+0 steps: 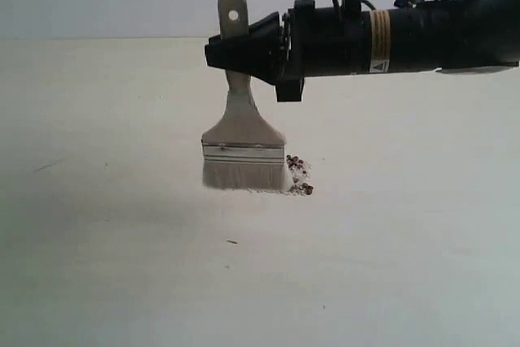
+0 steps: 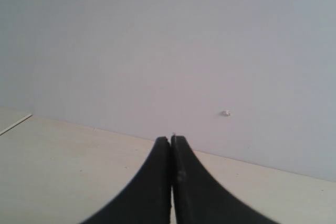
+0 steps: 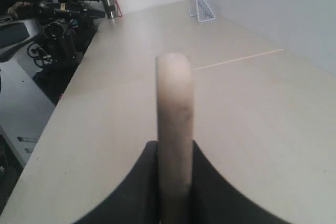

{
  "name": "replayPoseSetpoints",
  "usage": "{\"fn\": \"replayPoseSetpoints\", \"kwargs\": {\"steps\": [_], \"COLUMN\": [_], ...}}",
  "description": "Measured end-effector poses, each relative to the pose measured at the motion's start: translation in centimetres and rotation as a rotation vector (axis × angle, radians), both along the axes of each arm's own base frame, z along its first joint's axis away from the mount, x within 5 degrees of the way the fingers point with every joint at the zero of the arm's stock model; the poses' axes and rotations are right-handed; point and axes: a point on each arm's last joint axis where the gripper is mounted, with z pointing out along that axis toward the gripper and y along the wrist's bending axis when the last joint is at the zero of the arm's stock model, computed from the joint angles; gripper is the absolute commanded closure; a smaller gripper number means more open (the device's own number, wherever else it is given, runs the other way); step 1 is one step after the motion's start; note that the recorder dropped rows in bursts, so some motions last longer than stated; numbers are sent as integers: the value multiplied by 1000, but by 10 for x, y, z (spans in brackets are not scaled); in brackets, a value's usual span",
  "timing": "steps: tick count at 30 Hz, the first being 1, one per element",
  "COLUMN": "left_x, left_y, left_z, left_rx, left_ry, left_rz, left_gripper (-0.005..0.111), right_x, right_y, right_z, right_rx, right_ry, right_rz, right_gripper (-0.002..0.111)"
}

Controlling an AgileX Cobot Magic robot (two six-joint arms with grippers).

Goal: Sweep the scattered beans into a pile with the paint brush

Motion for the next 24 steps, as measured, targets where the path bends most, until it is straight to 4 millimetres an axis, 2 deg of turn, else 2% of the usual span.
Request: {"fn": "replayPoseSetpoints", "kwargs": {"steps": [5, 7, 10, 11, 17, 20, 24], "left_x": [0, 0, 0, 0, 0, 0, 0], "left_y": [0, 0, 0, 0, 0, 0, 0], "left_z": [0, 0, 0, 0, 0, 0, 0], "left_rx": [0, 0, 0, 0, 0, 0, 0], "left_ry": [0, 0, 0, 0, 0, 0, 0], "left_rz": [0, 0, 0, 0, 0, 0, 0], "left_gripper": [107, 107, 107, 107, 107, 107, 107], "right_x": [-7, -18, -29, -33, -44, -43, -42], "right_y": [-7, -19, -37, -47, -86, -92, -92], "right_z": [29, 32, 16, 5, -28, -29, -29], "right_rx": [-16, -23, 11, 41, 177, 203, 270], "right_ry": [-22, -10, 22, 42, 138, 158, 217], "right_rz": [-93, -240, -457, -572, -970, -1043, -1047], "right_gripper": [108, 108, 108, 108, 108, 108, 108]}}
